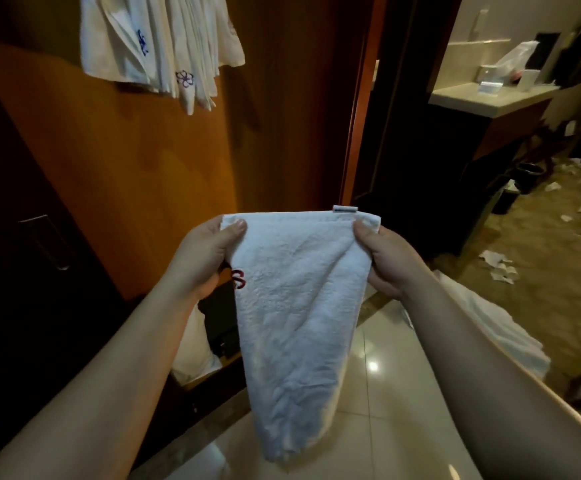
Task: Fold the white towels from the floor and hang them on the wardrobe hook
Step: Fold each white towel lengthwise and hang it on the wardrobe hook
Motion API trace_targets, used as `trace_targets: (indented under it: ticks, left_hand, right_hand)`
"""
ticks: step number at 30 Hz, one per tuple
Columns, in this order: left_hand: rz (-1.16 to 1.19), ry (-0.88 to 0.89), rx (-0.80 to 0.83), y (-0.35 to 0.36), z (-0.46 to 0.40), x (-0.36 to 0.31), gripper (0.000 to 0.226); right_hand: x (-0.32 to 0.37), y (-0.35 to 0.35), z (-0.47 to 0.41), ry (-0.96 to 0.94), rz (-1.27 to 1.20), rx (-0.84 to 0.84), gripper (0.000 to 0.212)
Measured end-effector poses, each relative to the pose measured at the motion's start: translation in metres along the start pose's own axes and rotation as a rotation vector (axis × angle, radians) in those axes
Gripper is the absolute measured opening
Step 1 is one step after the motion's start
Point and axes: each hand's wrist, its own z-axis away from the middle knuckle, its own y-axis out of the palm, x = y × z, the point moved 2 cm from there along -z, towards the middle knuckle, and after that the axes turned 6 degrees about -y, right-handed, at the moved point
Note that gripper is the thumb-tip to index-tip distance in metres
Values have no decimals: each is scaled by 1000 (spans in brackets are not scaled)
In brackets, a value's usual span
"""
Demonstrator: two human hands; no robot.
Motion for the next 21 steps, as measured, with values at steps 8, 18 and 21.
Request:
trace_targets:
  ticks: [8, 18, 21]
  left_hand:
    - [94, 10, -203, 20, 32, 35, 24]
    - [7, 133, -361, 61, 82, 50, 19]
    - [40, 171, -312, 68, 87, 44, 17]
  right_hand:
    - [-40, 23, 21, -14, 37, -252, 41]
    - [-60, 90, 67, -164, 256, -302, 35]
    - [-61, 99, 71, -199, 353, -221, 37]
